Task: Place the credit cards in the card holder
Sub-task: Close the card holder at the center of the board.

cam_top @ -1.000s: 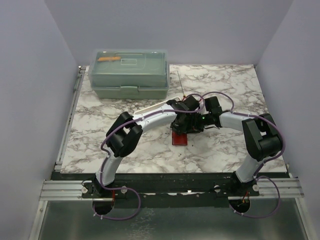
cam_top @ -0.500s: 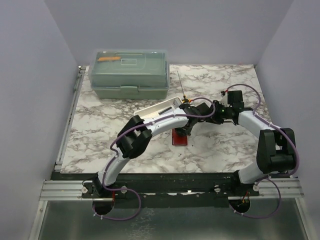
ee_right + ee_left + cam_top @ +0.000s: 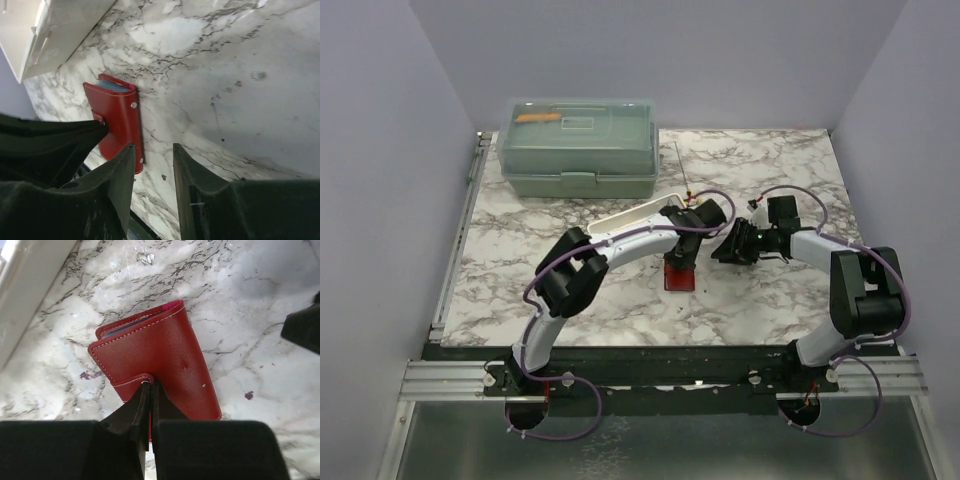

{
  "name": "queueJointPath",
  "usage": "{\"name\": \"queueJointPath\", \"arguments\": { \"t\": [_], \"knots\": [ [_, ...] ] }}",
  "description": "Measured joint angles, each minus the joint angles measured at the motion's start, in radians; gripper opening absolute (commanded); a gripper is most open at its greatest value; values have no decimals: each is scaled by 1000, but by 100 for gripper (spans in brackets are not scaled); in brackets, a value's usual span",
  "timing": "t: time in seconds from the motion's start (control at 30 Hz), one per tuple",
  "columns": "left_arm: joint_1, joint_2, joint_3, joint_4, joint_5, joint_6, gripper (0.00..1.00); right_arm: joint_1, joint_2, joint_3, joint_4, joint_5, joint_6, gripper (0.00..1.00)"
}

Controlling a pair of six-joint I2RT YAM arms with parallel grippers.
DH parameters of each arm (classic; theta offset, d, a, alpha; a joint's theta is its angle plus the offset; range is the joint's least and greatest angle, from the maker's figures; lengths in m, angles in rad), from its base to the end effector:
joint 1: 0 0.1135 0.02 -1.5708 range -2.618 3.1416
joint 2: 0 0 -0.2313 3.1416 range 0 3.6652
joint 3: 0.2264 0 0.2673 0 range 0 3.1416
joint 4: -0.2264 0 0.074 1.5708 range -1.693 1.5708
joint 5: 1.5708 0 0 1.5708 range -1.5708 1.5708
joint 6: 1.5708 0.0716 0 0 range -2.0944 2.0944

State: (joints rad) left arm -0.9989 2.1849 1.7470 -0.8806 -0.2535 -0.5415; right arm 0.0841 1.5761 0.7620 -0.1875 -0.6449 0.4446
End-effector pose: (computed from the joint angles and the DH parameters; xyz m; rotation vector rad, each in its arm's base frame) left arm 0.2589 -0.3690 0.1077 0.5877 2.7232 0.0088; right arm 0.3097 0.0693 0.0861 0.2141 2.5791 1.0276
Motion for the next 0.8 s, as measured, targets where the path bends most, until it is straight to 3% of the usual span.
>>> {"name": "queueJointPath", "arguments": {
  "t": [0.17, 0.37, 0.53, 0.8],
  "knots": [
    [114, -90, -125, 153, 297, -32, 24, 10, 44, -19, 64, -90, 26, 40],
    [134, -82, -163, 325, 542, -69, 35, 62, 77, -19, 124, -130, 55, 39],
    [133, -101, -216, 397, 625, -87, 38, 73, 100, -12, 161, -131, 68, 40],
    [131, -163, -291, 450, 628, -90, 49, 85, 102, -11, 158, -126, 63, 42]
  ]
}}
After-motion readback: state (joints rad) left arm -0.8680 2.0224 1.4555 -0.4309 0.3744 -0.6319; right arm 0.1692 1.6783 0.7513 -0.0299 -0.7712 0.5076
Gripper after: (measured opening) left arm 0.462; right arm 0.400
